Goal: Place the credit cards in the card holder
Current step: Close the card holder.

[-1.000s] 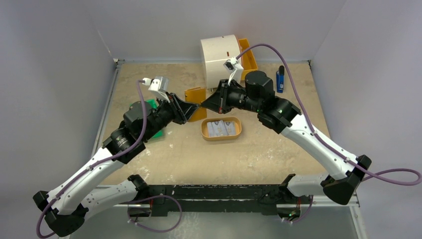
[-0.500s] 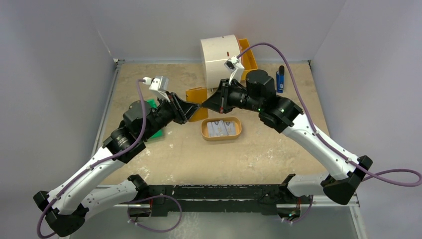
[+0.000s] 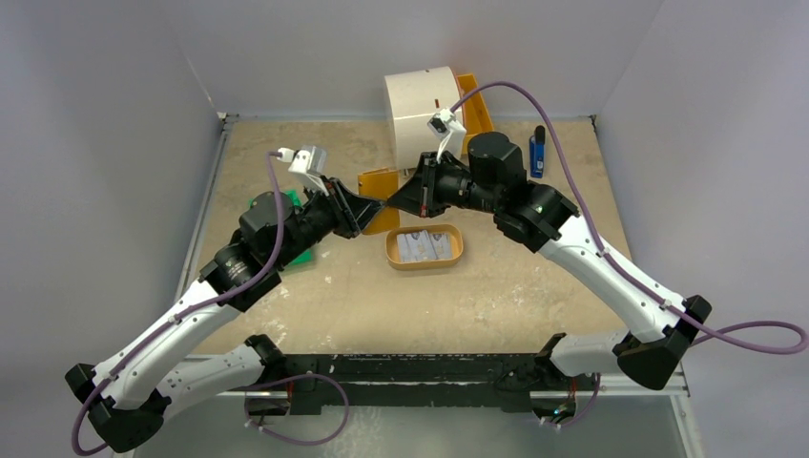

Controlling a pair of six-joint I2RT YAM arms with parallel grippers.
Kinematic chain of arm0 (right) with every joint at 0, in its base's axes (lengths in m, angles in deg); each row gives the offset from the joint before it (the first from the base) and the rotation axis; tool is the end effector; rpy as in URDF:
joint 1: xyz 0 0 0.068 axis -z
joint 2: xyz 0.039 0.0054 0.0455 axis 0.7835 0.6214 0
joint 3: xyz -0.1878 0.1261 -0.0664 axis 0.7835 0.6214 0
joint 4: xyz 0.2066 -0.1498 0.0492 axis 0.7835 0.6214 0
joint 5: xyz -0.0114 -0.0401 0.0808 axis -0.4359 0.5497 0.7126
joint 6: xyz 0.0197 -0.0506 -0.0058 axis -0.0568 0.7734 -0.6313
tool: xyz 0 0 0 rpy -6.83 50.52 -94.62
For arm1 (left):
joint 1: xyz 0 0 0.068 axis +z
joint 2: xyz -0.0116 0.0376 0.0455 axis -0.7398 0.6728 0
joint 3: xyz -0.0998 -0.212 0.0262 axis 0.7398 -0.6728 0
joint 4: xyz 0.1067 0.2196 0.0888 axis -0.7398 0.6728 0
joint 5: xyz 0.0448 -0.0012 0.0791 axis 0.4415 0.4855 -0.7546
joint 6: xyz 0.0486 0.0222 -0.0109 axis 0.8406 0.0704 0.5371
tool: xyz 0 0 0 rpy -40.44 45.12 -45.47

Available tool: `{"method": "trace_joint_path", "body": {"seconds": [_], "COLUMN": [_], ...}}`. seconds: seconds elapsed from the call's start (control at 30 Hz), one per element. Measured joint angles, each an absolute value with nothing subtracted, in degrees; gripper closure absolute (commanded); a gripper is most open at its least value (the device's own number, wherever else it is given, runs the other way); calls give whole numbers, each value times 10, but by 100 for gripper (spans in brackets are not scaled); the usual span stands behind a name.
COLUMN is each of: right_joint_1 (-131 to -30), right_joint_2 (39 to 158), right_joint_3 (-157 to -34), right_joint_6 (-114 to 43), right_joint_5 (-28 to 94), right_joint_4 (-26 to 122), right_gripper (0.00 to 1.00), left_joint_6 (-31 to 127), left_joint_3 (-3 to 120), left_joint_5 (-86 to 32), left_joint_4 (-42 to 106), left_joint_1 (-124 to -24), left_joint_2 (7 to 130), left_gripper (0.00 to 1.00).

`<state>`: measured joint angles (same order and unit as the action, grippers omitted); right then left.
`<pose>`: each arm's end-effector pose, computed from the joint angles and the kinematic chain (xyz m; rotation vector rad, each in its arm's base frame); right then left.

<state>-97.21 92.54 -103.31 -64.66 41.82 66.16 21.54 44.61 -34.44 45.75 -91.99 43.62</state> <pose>0.2045 0.2234 0.4054 -0.3865 1.8974 1.2419 0.1564 -0.1532 0.3726 0.1071 1.7521 -1.0873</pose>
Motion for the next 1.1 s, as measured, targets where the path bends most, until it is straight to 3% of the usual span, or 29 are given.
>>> {"method": "trace_joint_path", "body": {"seconds": [1.03, 1.1], "right_joint_1": [-973, -973], "right_joint_2": [921, 920], "right_joint_3": [-1025, -1022], "right_joint_6": [-642, -641], "right_joint_5": [418, 419], "right_joint_4": [670, 669], "right_gripper": [100, 92], "left_joint_6": [215, 215], "left_joint_3": [423, 420], "left_joint_5": [-349, -352], "left_joint_4": [444, 443], "left_joint_1": [-927, -929], "left_joint_2": [429, 427], "left_gripper": [100, 100]}}
